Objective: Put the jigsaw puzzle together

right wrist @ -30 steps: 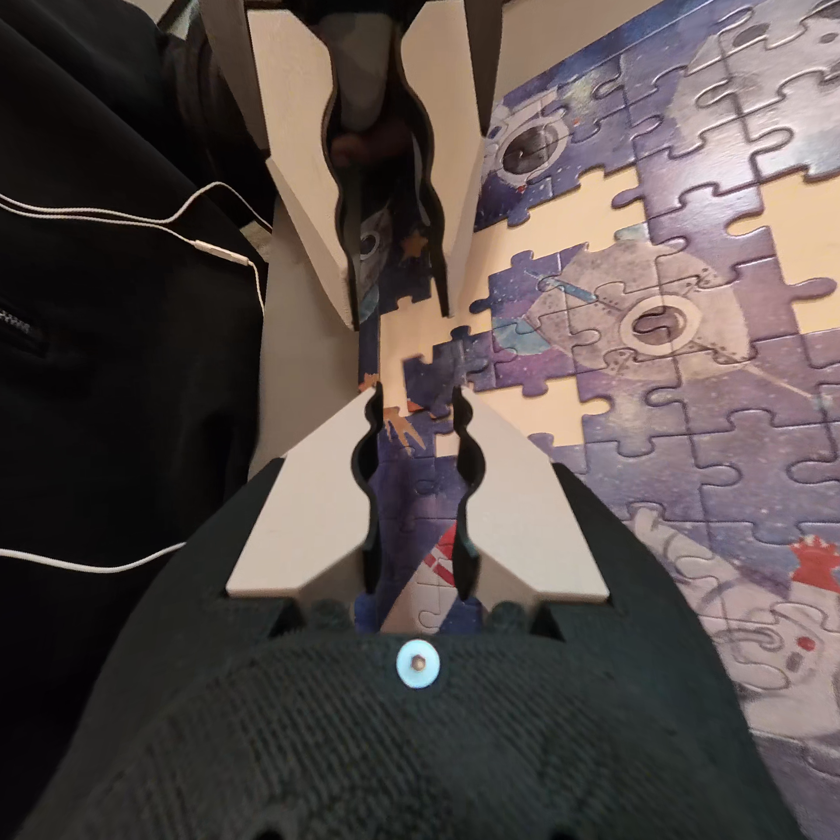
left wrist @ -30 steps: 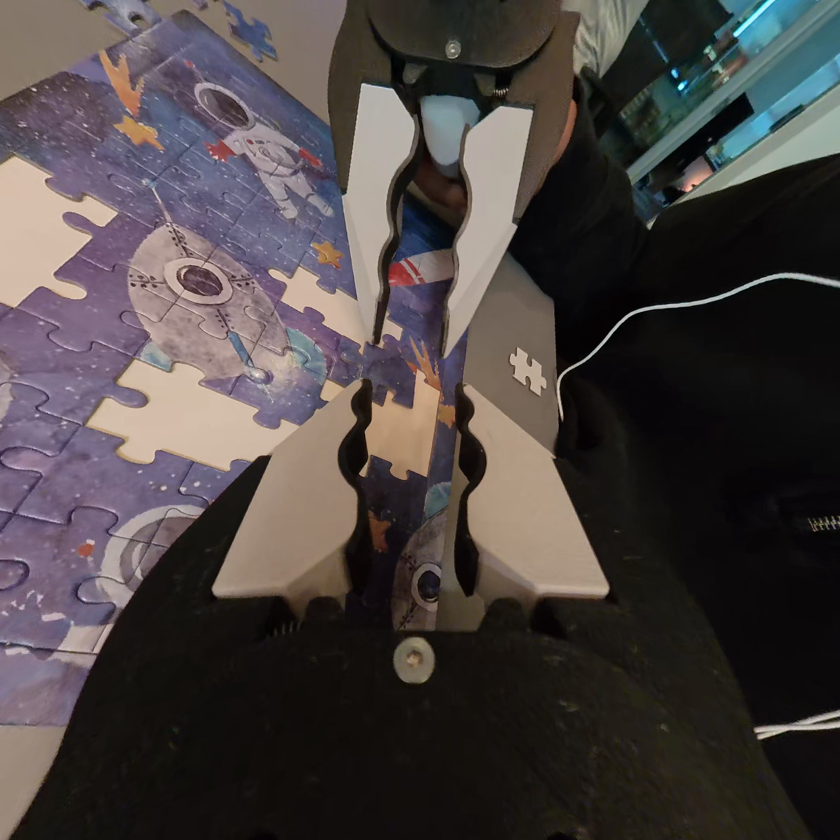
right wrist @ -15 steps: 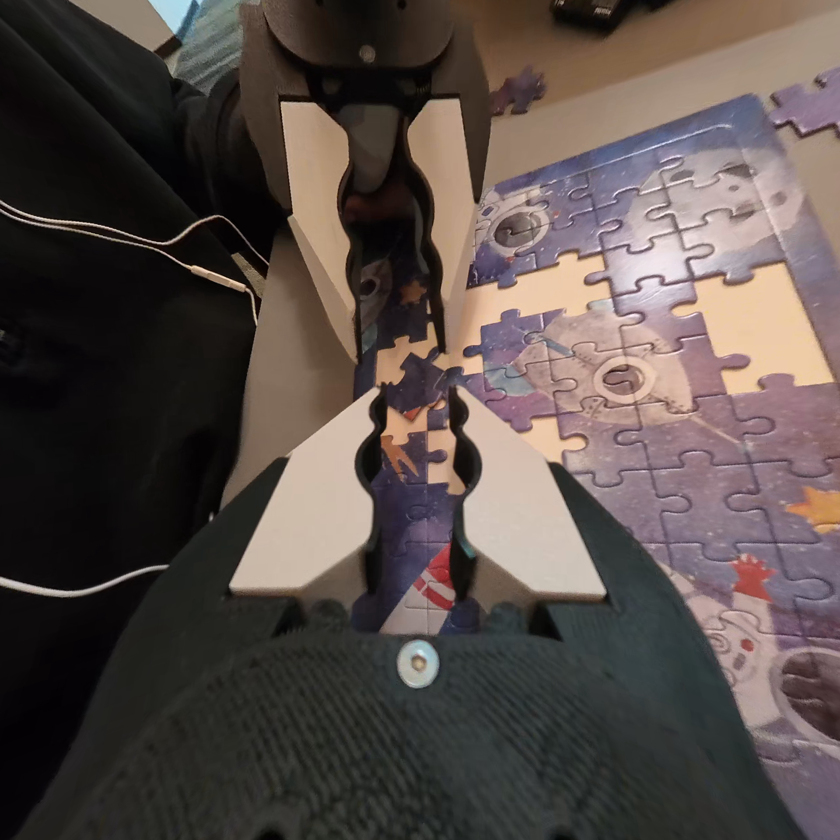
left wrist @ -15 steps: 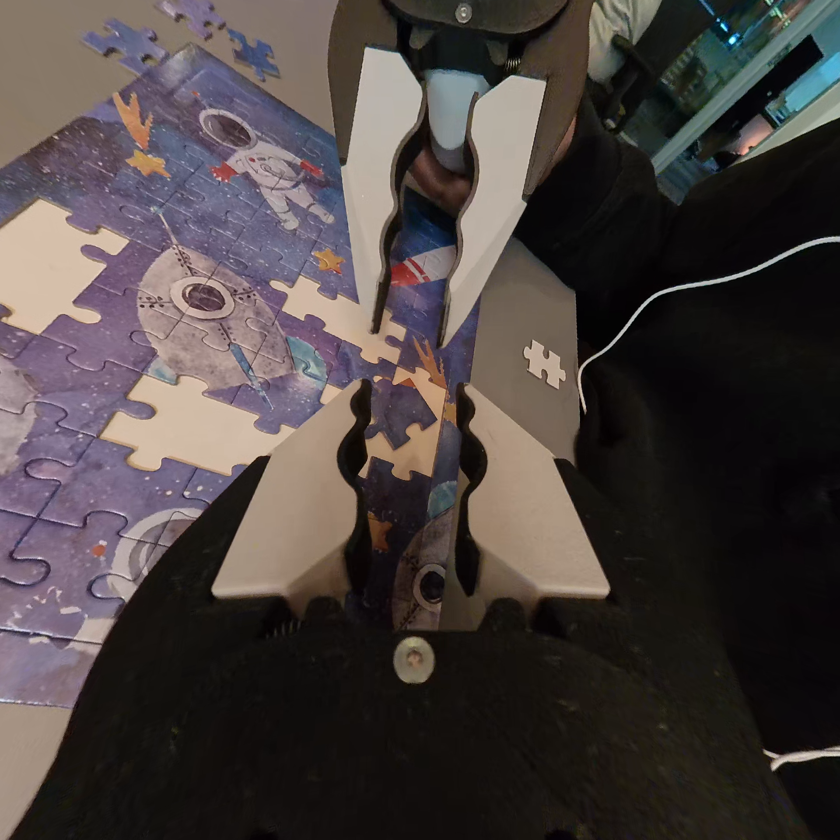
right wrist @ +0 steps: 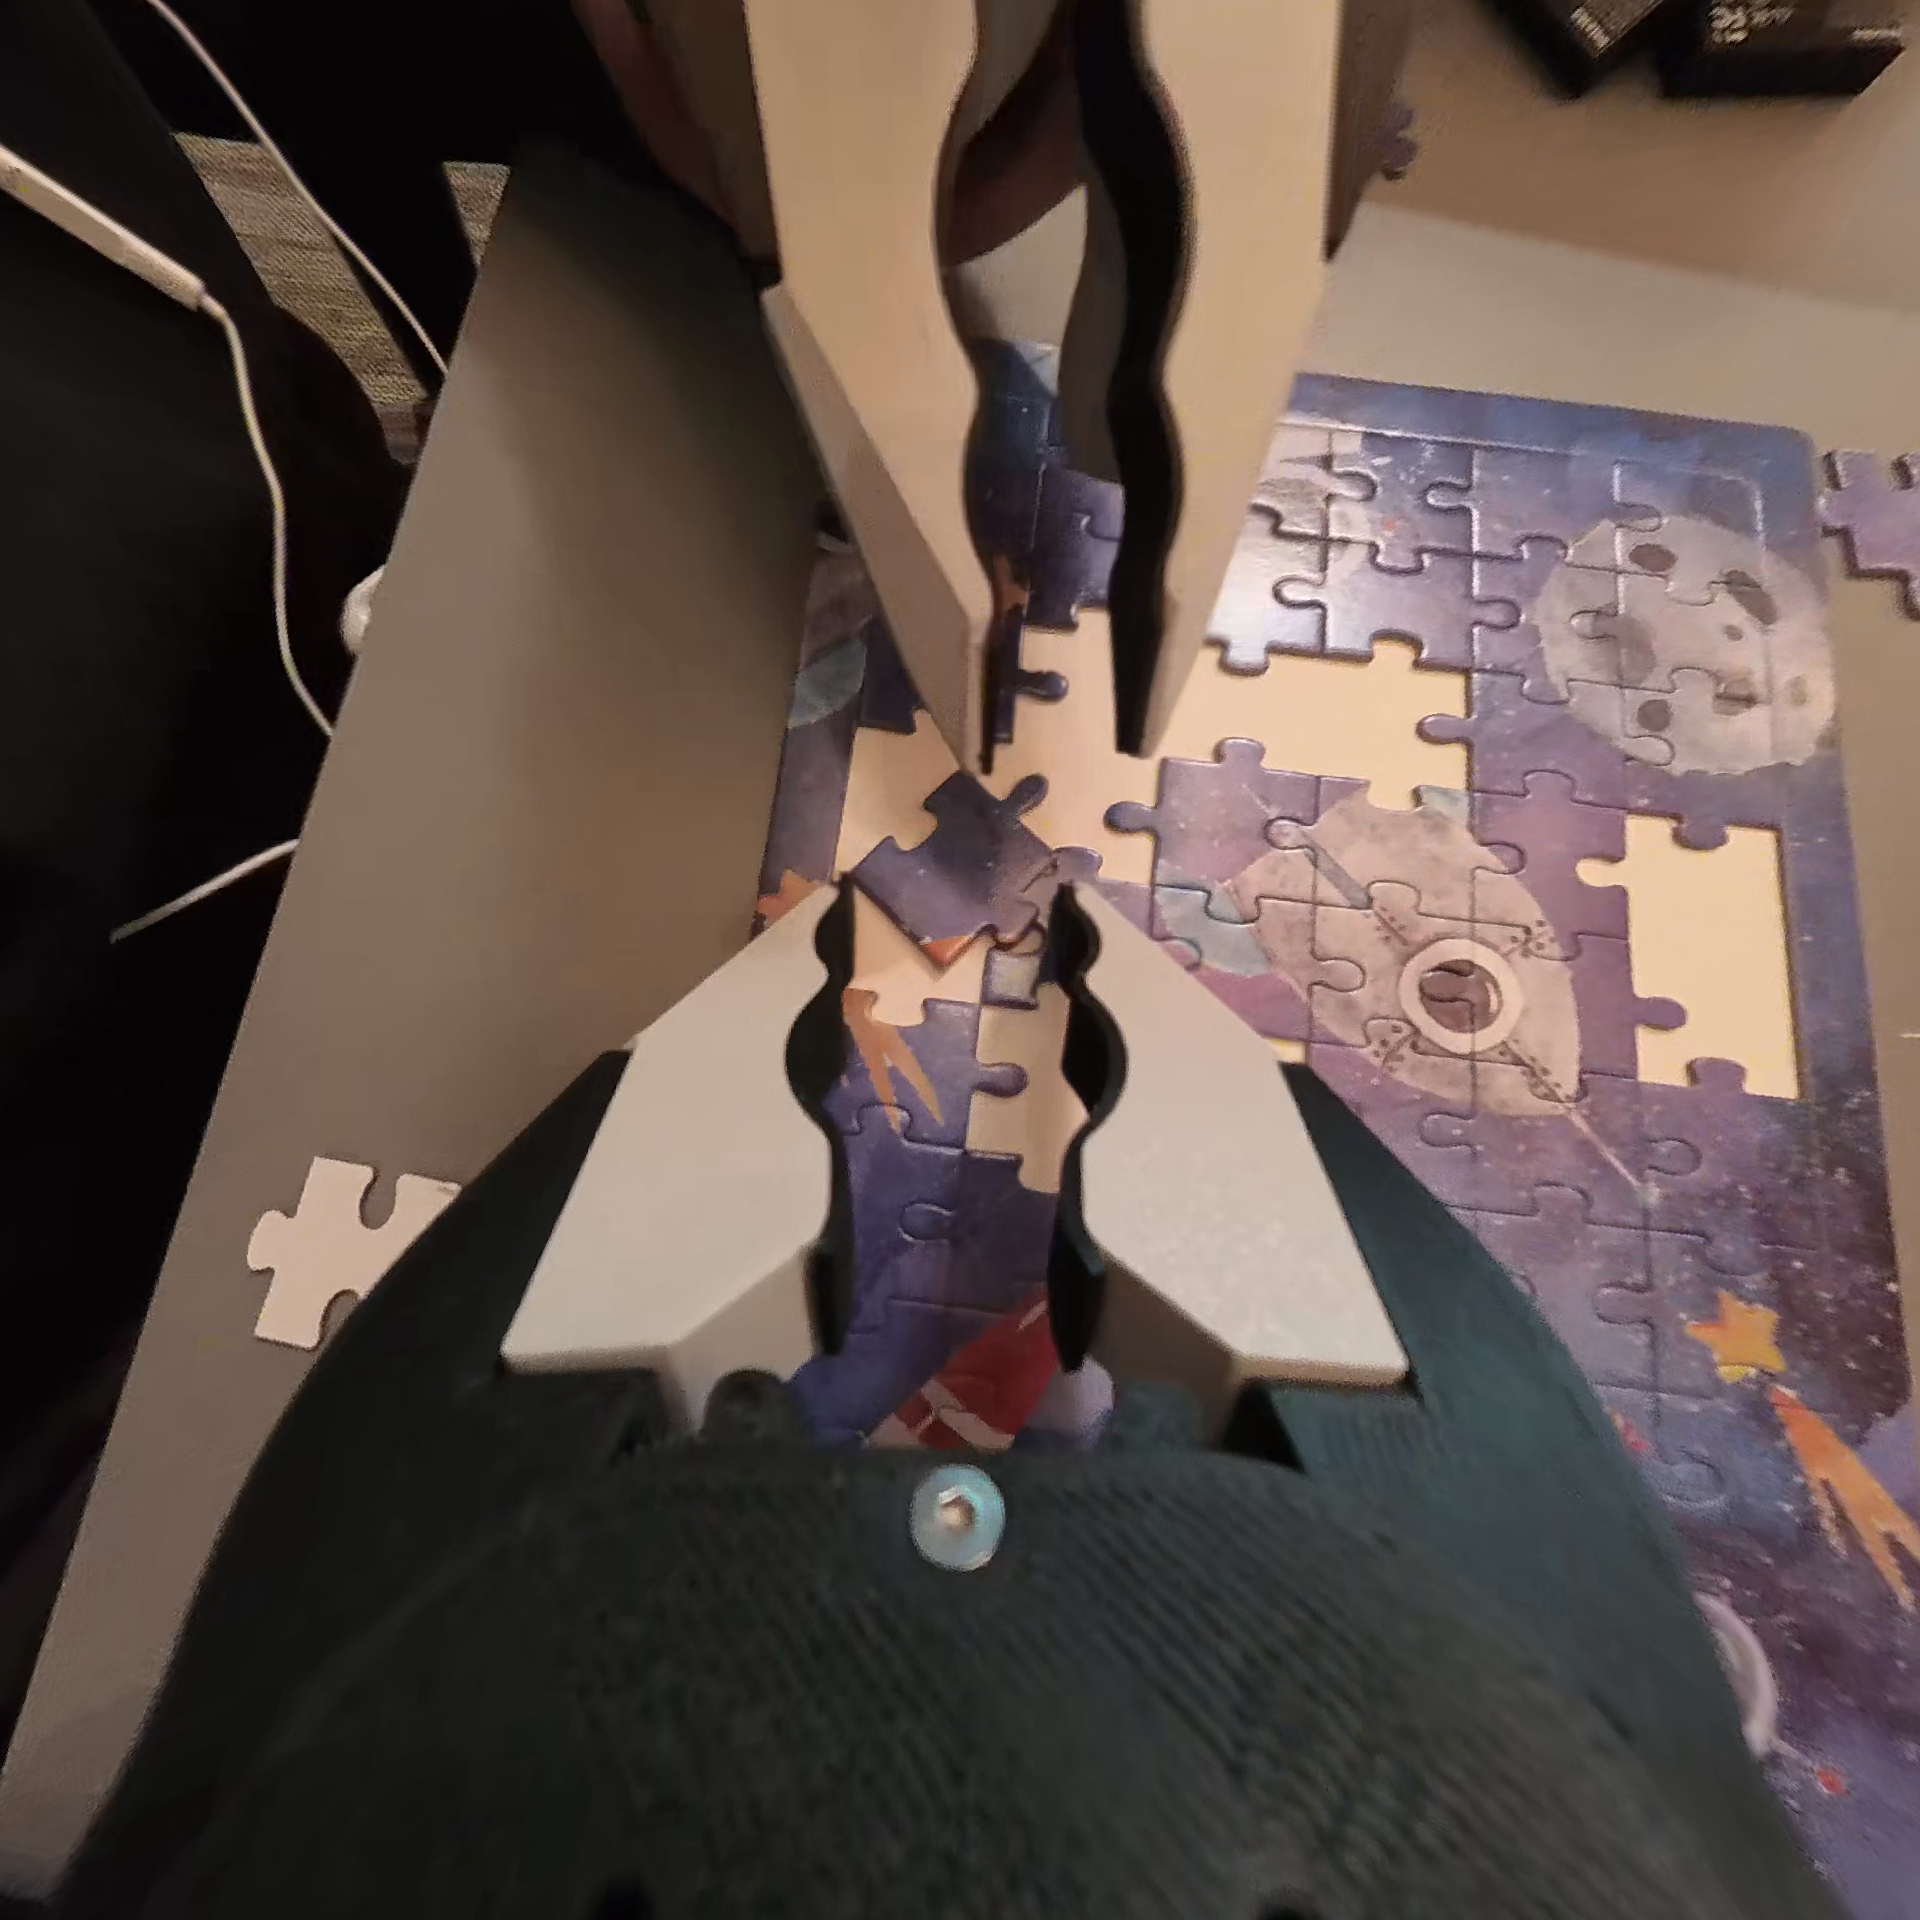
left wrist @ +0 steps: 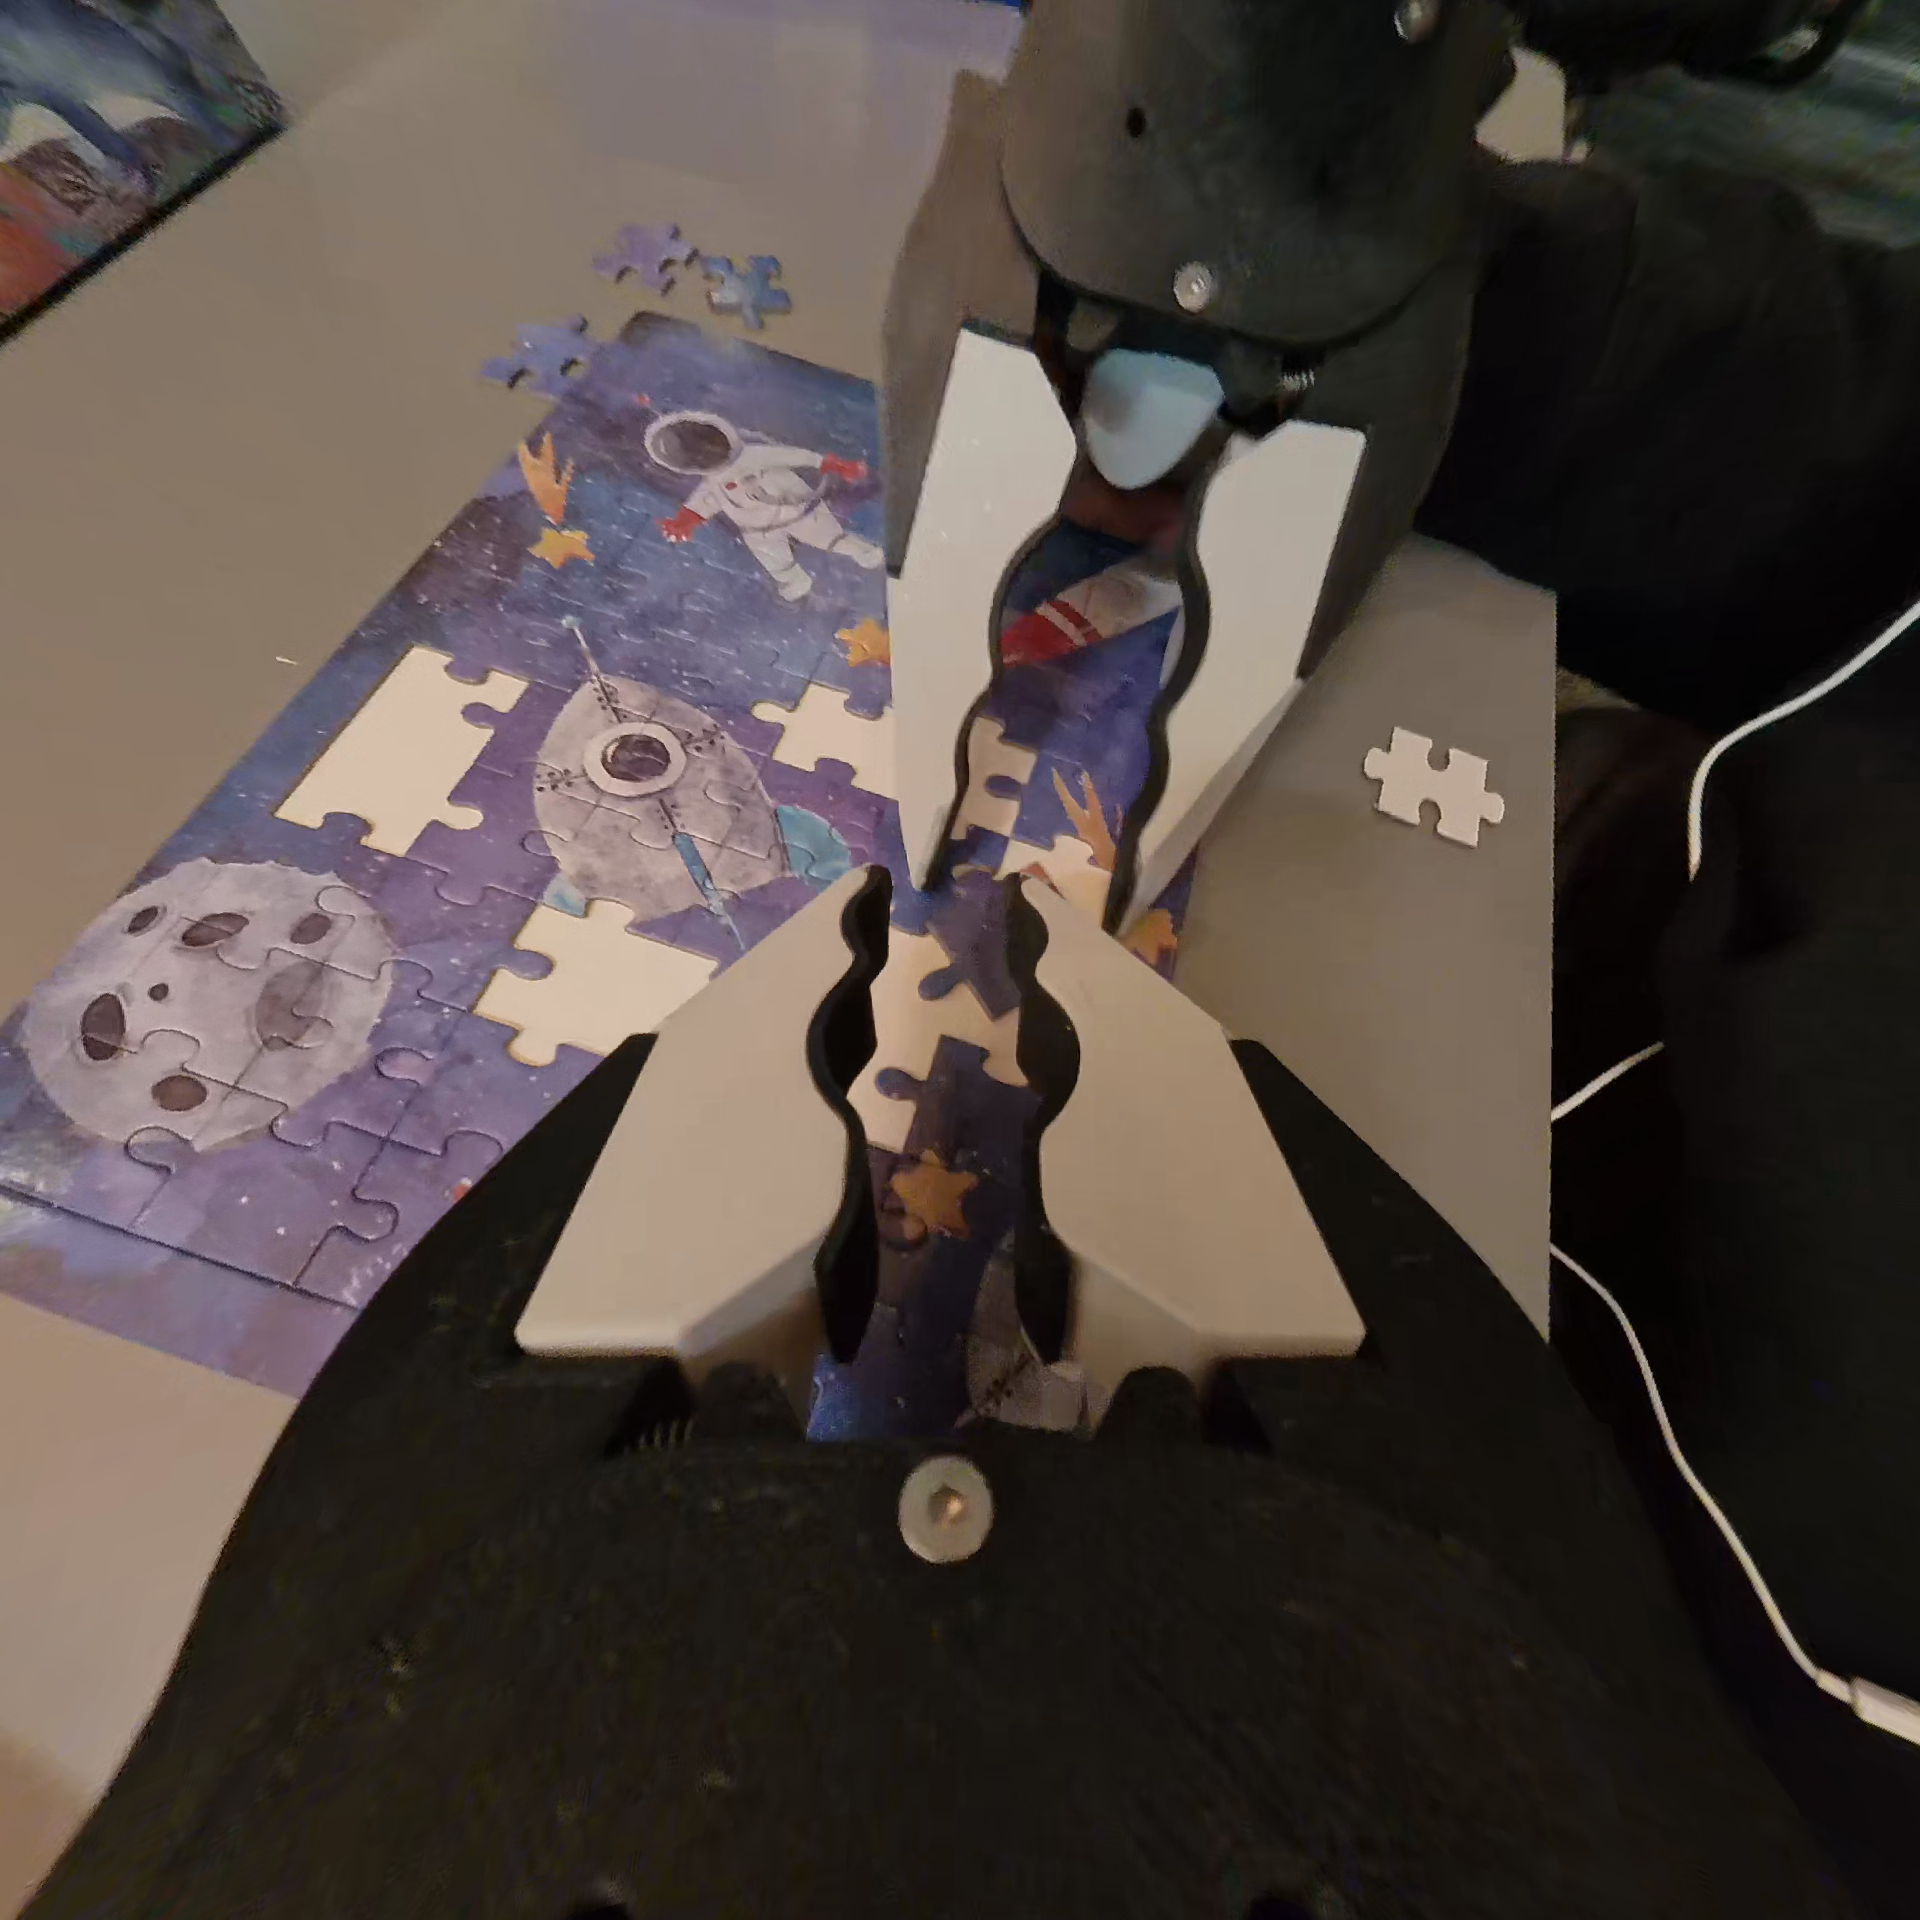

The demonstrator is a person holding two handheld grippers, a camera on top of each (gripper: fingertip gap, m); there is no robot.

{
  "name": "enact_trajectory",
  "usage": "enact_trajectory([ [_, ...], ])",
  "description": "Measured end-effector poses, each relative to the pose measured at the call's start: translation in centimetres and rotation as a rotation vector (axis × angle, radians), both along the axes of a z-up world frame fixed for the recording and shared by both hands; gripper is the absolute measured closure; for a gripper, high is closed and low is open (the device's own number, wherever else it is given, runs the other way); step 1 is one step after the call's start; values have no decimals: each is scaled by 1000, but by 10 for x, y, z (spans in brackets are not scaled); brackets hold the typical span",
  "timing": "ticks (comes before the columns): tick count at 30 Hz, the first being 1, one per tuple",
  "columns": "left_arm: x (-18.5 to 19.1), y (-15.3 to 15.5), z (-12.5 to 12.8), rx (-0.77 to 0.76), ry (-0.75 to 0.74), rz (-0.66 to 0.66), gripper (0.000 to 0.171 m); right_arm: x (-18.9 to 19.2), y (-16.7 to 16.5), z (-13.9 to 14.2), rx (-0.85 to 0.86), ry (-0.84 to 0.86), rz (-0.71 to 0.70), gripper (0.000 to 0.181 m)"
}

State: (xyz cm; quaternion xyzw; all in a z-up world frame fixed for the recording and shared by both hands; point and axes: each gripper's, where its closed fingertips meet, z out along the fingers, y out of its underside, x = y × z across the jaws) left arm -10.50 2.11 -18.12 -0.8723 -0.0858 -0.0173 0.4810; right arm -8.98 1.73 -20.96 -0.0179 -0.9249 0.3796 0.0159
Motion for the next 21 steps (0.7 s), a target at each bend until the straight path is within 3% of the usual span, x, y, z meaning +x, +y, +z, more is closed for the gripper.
enact_trajectory([
  [2,6,-3,-1,-36,15,9,152,3,2,1,-5,-23,8,155],
  [5,26,-7,-9,-104,-98,35,133,12,4,5,-32,-86,36,168],
  [7,36,-9,-14,-107,-120,80,128,15,5,12,-77,-121,41,165],
  [11,27,-15,-19,-126,28,262,125,8,8,31,-197,-114,-2,161],
  [21,19,6,-31,-216,-4,296,126,-14,25,58,-336,45,-166,161],
])
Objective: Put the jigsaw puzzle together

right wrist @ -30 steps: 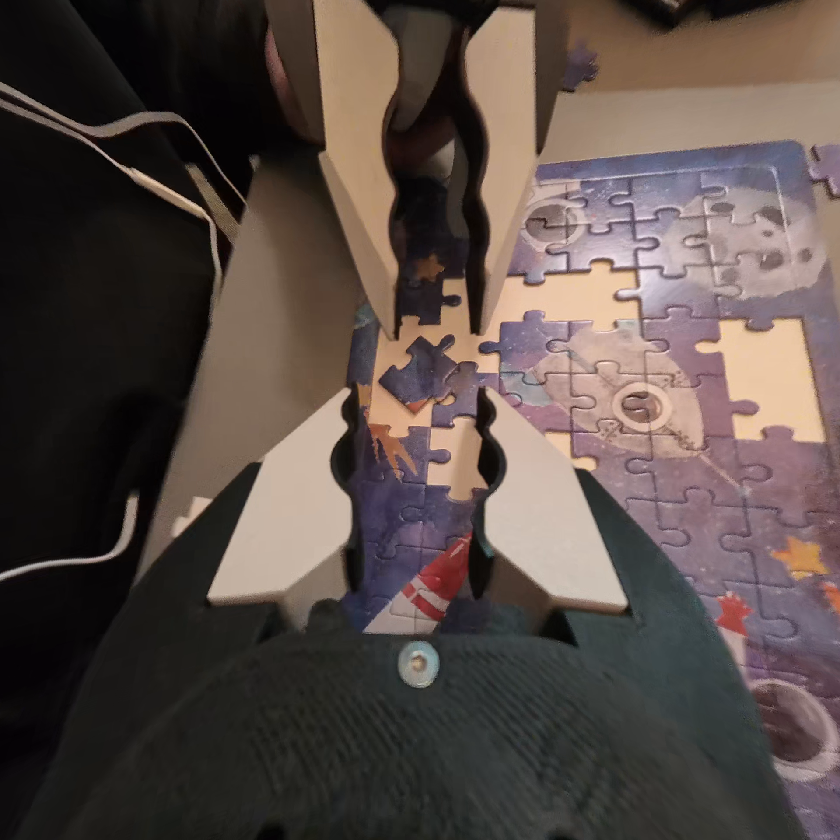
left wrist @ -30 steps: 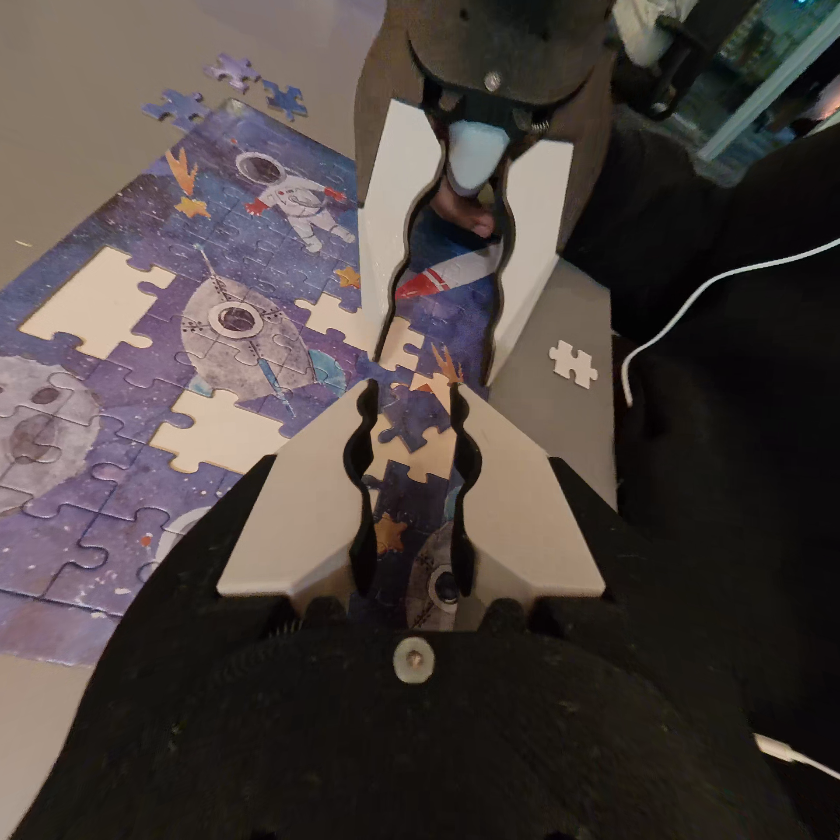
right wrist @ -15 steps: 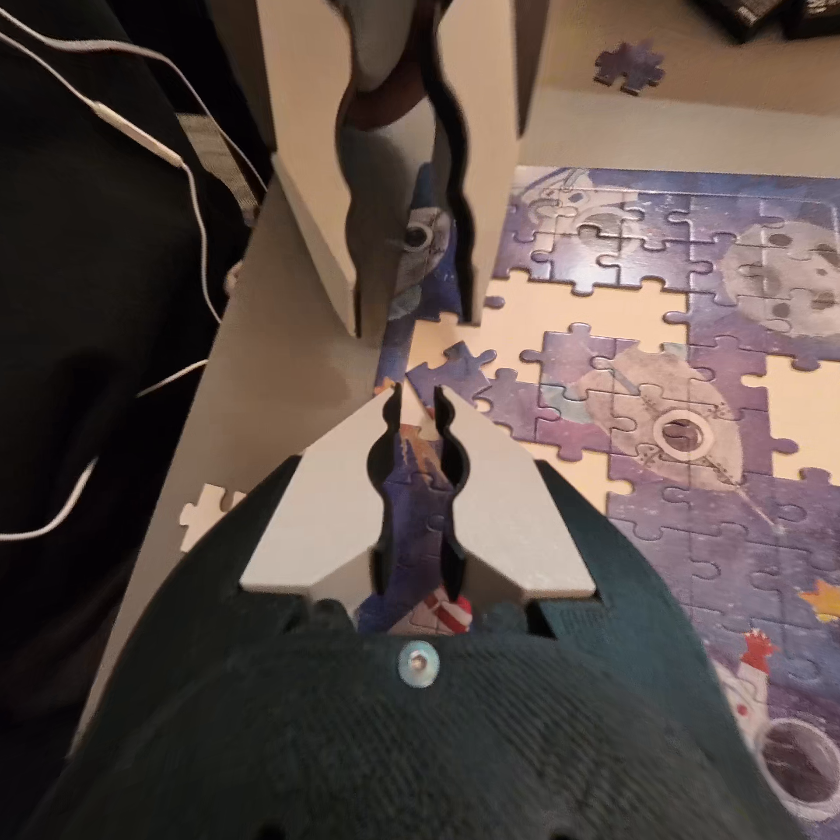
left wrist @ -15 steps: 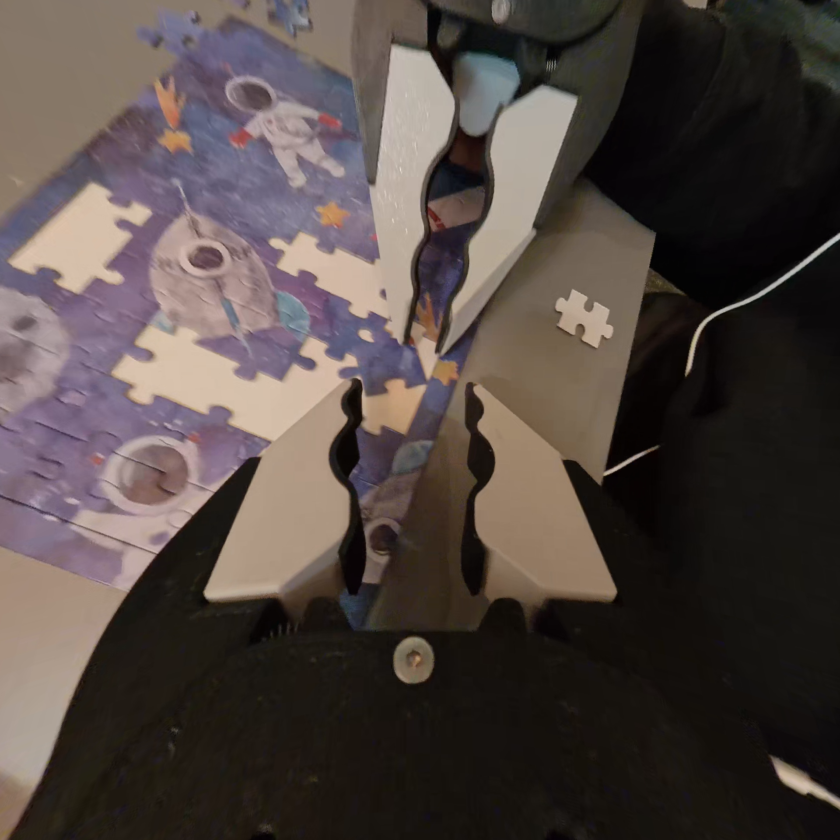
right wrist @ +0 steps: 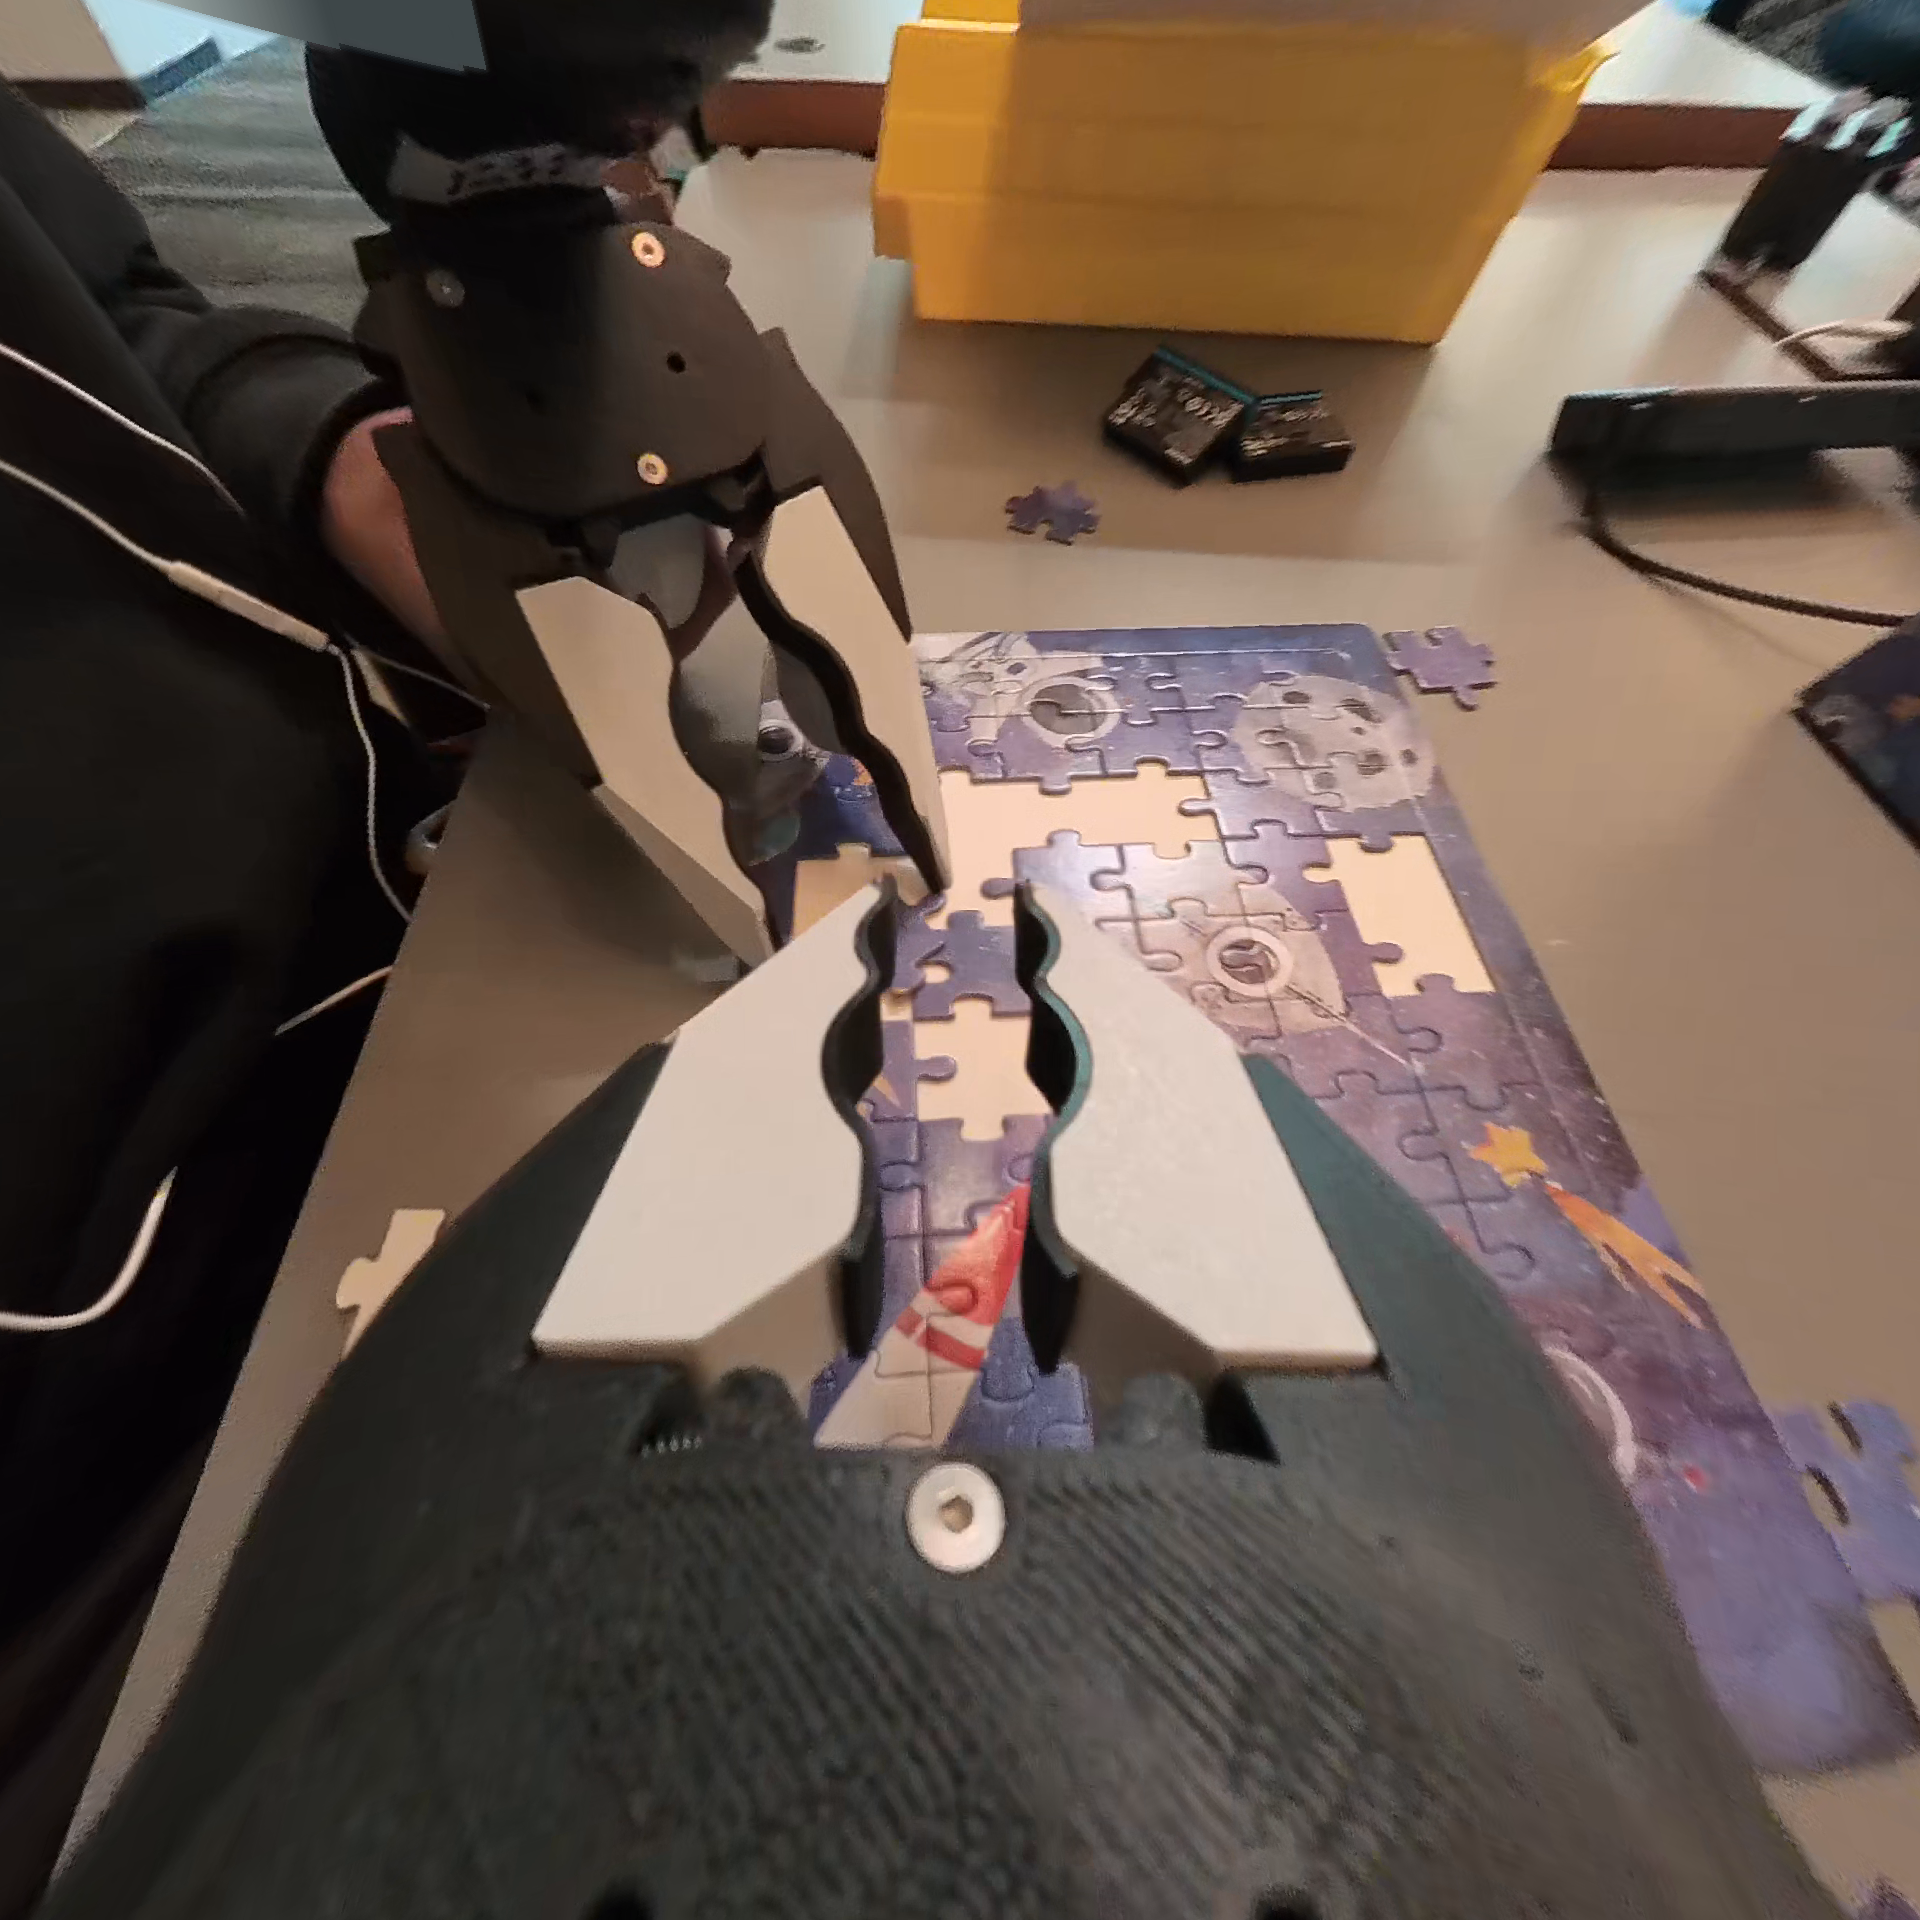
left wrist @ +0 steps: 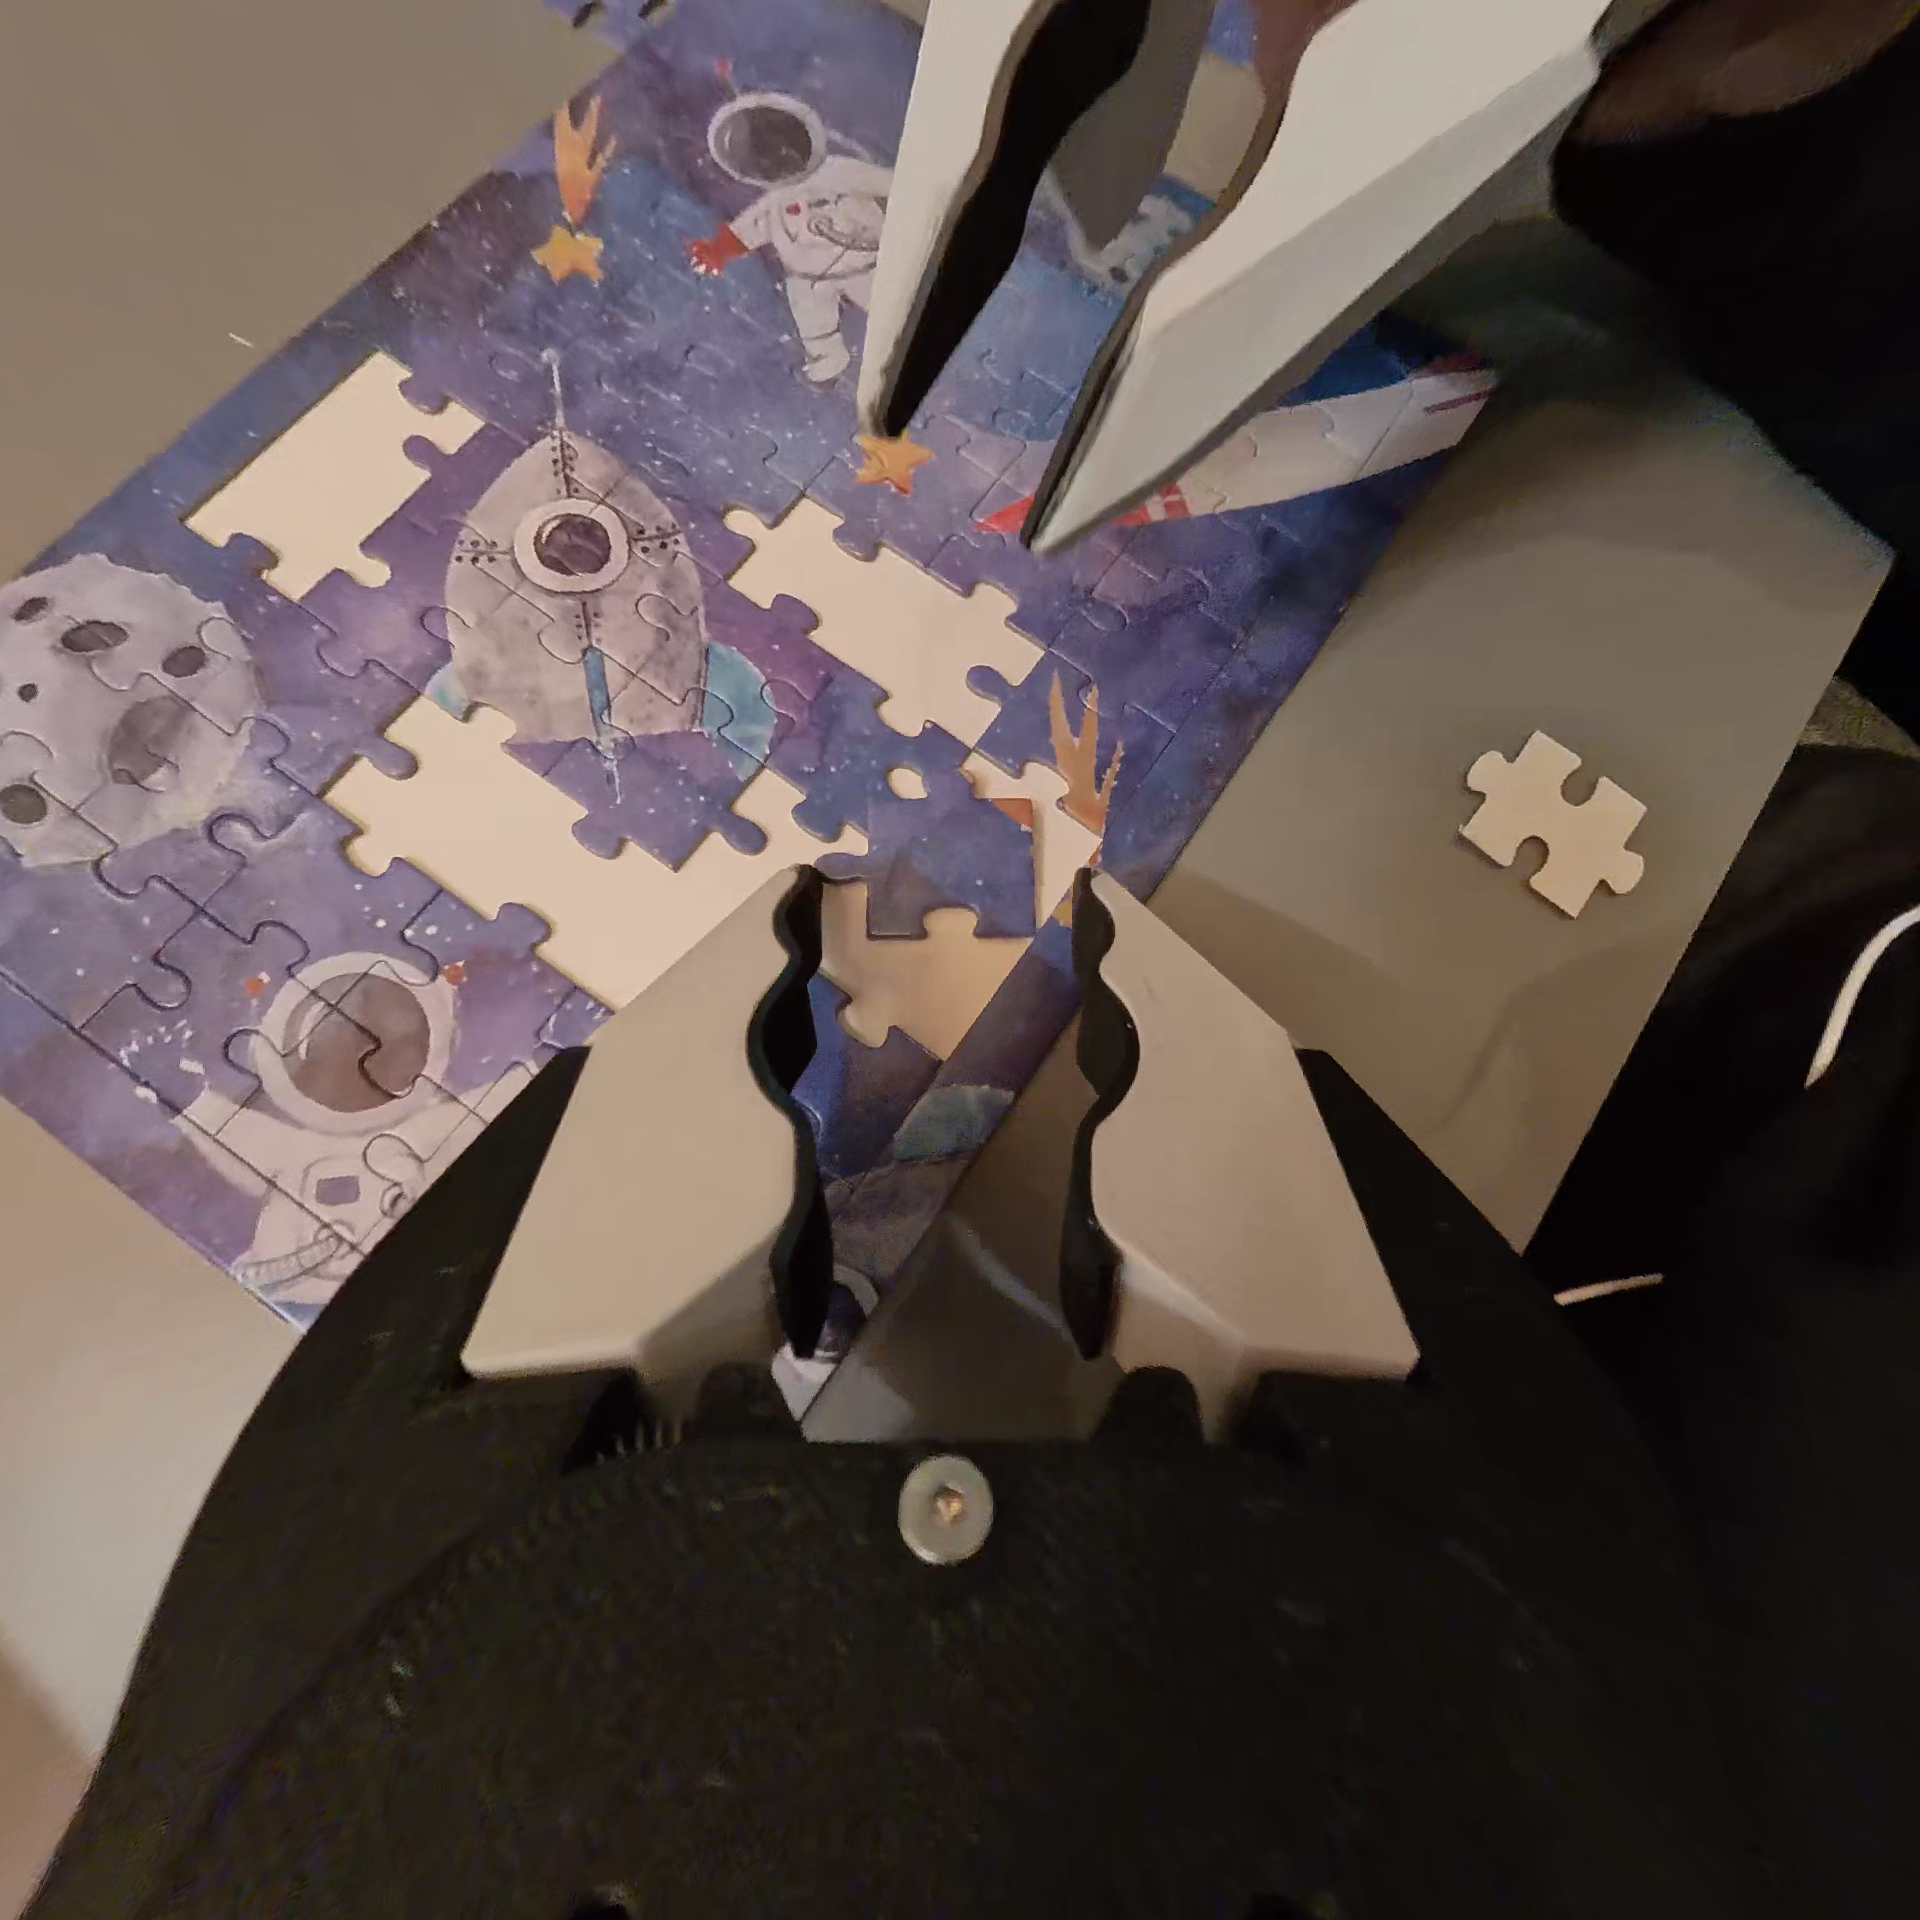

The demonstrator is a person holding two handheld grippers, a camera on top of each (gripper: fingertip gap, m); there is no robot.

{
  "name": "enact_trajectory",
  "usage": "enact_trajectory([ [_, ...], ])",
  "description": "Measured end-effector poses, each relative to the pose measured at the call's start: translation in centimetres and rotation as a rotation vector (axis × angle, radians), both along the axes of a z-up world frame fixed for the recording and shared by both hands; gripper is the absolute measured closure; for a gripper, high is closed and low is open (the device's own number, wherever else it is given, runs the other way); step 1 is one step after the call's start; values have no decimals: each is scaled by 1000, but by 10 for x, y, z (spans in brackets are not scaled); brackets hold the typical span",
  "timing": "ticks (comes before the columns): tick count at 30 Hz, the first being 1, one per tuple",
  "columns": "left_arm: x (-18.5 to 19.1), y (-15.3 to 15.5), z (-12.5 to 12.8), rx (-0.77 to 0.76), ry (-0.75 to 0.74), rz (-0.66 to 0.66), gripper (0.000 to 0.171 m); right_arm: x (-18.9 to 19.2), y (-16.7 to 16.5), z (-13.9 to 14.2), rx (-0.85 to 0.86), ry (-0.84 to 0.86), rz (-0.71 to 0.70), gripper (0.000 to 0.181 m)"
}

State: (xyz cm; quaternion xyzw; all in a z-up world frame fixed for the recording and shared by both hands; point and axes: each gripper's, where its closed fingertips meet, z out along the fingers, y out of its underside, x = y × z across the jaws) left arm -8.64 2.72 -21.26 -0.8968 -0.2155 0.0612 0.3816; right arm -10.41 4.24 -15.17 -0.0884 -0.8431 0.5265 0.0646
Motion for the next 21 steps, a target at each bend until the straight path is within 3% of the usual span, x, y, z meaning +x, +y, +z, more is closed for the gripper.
enact_trajectory([
  [2,-1,0,0,-21,22,1,131,-1,8,3,-25,16,-34,160],
  [3,-1,-1,-1,-40,35,-3,142,-1,11,3,-37,18,-46,160],
  [12,-3,-6,4,-79,80,-21,142,0,19,5,-62,15,-67,159],
  [17,13,5,19,-11,73,-182,142,1,20,5,-74,-2,-67,160],
  [21,13,6,13,-67,37,-287,142,2,18,6,-80,2,-63,161],
])
